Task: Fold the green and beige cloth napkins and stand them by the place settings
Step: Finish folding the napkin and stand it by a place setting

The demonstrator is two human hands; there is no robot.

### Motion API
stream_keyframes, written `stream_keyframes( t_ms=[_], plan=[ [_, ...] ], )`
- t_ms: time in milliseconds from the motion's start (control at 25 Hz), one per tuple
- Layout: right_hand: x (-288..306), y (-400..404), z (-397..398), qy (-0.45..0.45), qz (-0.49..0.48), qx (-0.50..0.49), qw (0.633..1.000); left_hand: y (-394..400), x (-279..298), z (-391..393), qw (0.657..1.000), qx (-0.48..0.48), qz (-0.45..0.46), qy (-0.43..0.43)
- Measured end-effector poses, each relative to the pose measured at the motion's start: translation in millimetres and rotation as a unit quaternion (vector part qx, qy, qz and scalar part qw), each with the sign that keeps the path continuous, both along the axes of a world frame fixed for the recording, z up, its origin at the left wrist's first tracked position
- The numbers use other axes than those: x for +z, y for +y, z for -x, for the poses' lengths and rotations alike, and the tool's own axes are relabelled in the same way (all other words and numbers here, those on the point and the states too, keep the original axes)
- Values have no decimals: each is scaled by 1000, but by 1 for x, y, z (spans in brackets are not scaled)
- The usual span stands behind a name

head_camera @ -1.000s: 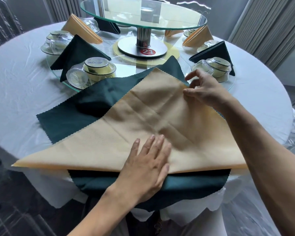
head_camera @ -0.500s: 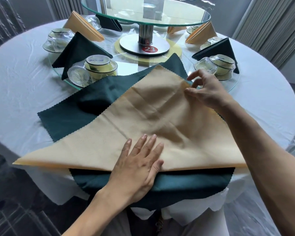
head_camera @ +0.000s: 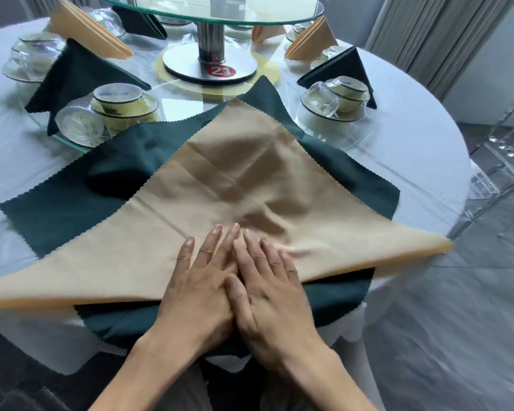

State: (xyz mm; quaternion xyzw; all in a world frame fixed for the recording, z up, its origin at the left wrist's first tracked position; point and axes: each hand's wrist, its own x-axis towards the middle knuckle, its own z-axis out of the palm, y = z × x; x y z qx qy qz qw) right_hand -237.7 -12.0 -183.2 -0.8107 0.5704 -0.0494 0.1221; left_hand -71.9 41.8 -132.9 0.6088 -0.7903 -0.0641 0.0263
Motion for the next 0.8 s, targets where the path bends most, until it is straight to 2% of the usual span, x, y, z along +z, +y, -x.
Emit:
stream_keyframes(
  t_ms=[80,120,160,240,280,320,400,480,560,640,800],
  plan=[
    [24,34,35,15,66,-16,998,-1,-1,0,999,24,14,16],
    [39,39,67,33,105,-76,991,0,-2,0,999,32,30,31],
    [46,33,105,25,95,-153,983,2,-3,1,998,35,34,38],
    [57,13,167,54,-5,-286,957,3,0,1,998,34,41,36],
    [65,13,181,70,-24,-311,948,4,1,2,998,35,31,33],
    [65,15,184,80,-4,-325,942,4,3,3,999,35,21,30],
    [69,19,159,61,100,-305,945,5,7,4,999,38,5,17],
    [75,26,99,18,154,-220,963,5,9,5,999,38,-4,11],
    [71,37,32,-41,134,-100,985,5,9,5,999,38,-14,5],
    [64,47,-12,-47,79,-26,995,4,10,4,999,36,-19,3],
    [55,48,-12,-7,27,-28,999,5,7,7,999,19,1,28]
  ],
)
